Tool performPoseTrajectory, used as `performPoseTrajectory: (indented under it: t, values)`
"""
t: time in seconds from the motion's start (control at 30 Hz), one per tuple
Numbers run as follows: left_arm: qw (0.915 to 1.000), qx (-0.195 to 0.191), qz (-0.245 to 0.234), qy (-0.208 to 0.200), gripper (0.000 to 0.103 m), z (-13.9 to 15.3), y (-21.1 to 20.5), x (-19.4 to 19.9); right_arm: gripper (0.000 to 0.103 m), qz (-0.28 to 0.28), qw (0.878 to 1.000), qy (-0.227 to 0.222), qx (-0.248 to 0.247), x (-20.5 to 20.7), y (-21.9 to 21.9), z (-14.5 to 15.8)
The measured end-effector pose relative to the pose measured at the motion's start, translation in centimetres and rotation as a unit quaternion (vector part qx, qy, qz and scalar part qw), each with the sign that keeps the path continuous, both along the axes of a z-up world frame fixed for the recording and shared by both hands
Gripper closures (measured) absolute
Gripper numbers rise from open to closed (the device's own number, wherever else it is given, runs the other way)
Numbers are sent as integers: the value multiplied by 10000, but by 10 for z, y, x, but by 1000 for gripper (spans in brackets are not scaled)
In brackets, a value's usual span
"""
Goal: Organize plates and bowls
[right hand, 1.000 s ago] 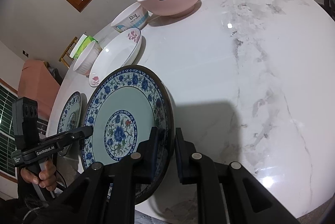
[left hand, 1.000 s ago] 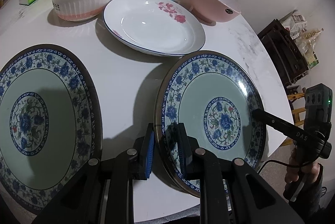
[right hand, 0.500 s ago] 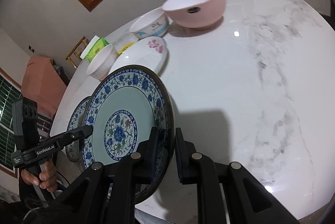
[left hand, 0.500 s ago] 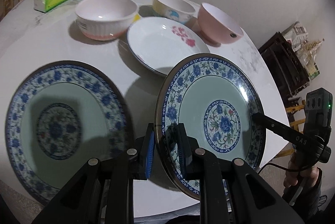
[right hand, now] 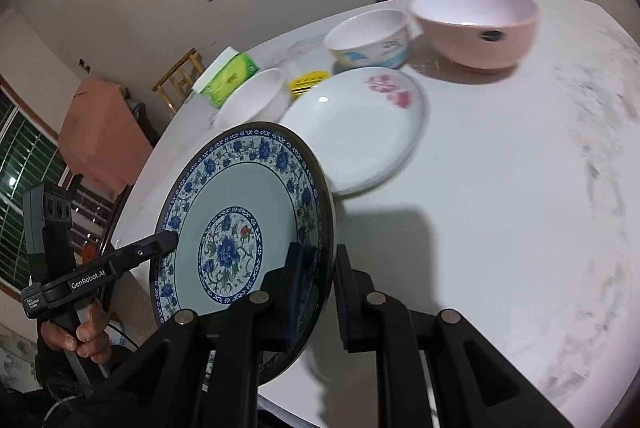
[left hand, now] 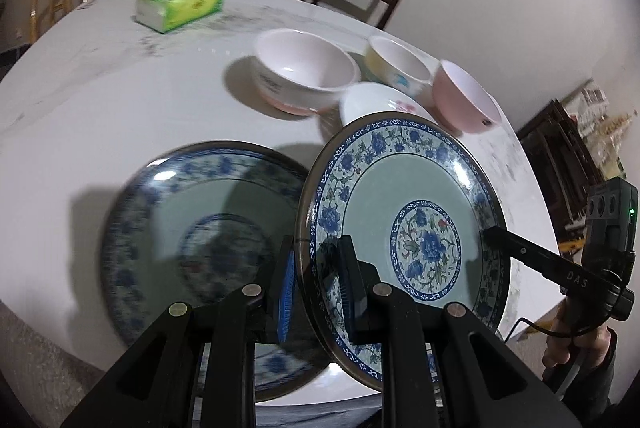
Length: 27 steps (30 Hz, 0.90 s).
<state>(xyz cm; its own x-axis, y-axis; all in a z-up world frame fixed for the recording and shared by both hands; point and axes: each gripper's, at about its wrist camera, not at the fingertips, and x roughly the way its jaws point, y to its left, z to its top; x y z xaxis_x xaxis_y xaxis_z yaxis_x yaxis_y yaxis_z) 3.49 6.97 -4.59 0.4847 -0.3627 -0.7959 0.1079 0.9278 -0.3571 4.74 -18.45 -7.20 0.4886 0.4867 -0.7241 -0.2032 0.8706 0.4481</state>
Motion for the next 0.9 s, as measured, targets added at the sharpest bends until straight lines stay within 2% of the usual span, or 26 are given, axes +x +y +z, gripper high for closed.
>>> performPoseTrajectory:
  t: [0.23,0.43,0.9]
  values:
    - [9986,73,515,67,86,-4,53,-4,88,368,9992,129,-10,18,54,-6]
    - [9965,138,812,146,86,-9,83,-9,88,587,9979,286,-12,27,91,-14]
    - [9937,102,1053,376,86,-31,108,-5,88,648,9966,495,-143,40,119,-31]
